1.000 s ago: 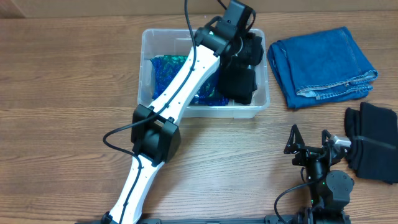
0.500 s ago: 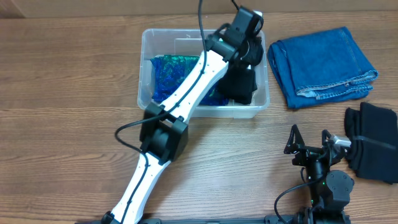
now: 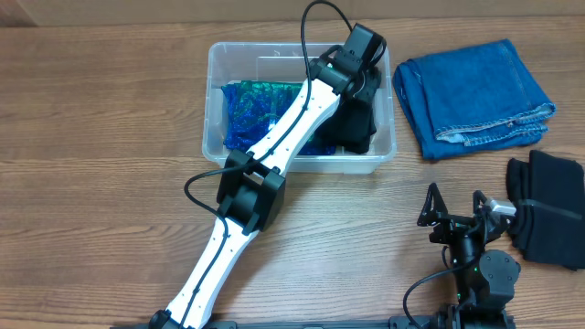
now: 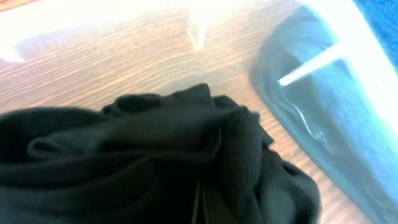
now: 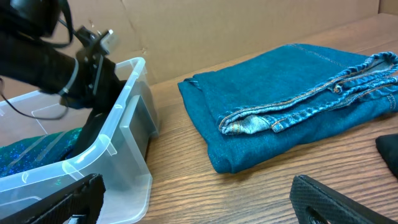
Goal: Pack container
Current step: 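Place the second black cloth with the left gripper onto the first in the bin, then release the cloth and raise the left arm away to the side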
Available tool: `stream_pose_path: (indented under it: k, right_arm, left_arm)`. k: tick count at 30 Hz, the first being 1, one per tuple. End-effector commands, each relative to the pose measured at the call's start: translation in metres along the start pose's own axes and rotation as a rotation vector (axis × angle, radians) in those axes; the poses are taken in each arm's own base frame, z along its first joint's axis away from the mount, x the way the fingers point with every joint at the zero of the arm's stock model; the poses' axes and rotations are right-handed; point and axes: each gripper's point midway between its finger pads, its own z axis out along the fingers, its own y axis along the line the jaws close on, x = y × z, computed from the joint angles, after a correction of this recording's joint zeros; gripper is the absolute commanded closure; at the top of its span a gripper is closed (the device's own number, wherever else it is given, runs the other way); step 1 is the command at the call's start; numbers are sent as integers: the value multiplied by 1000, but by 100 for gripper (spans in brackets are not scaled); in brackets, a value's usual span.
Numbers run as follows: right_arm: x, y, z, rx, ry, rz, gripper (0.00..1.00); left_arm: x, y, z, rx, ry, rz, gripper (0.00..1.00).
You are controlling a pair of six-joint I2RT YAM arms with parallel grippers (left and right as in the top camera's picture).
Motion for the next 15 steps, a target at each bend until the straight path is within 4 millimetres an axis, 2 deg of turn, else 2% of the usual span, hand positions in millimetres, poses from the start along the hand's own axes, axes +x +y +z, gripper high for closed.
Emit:
stream_pose_path:
  k: [1, 4, 6, 8, 9, 12, 14, 15]
  right_arm:
    - [-6, 3, -2, -7, -15, -3, 0]
    - [-6, 3, -2, -7, -15, -3, 0]
    - [-6, 3, -2, -7, -15, -3, 0]
    - [-6, 3, -2, -7, -14, -3, 0]
    - [-6, 3, -2, -7, -15, -3, 0]
    - [-6, 3, -2, -7, -14, -3, 0]
    - [-6, 3, -2, -7, -14, -3, 0]
    - [-6, 3, -2, -7, -15, -3, 0]
  left_arm:
    - [-39, -7, -42, 0, -91, 27, 96]
    - [-55, -7, -90, 5, -112, 15, 94]
    - [-58, 1, -135, -7, -109, 3, 83]
    - [-55, 15, -161, -34, -84, -13, 66]
    - [-53, 29, -183, -56, -69, -32, 50]
    - [-44, 78, -241, -131, -32, -106, 37]
    - [-28, 119, -279, -225, 5, -163, 35]
    - [-31, 139, -302, -238, -19, -175, 34]
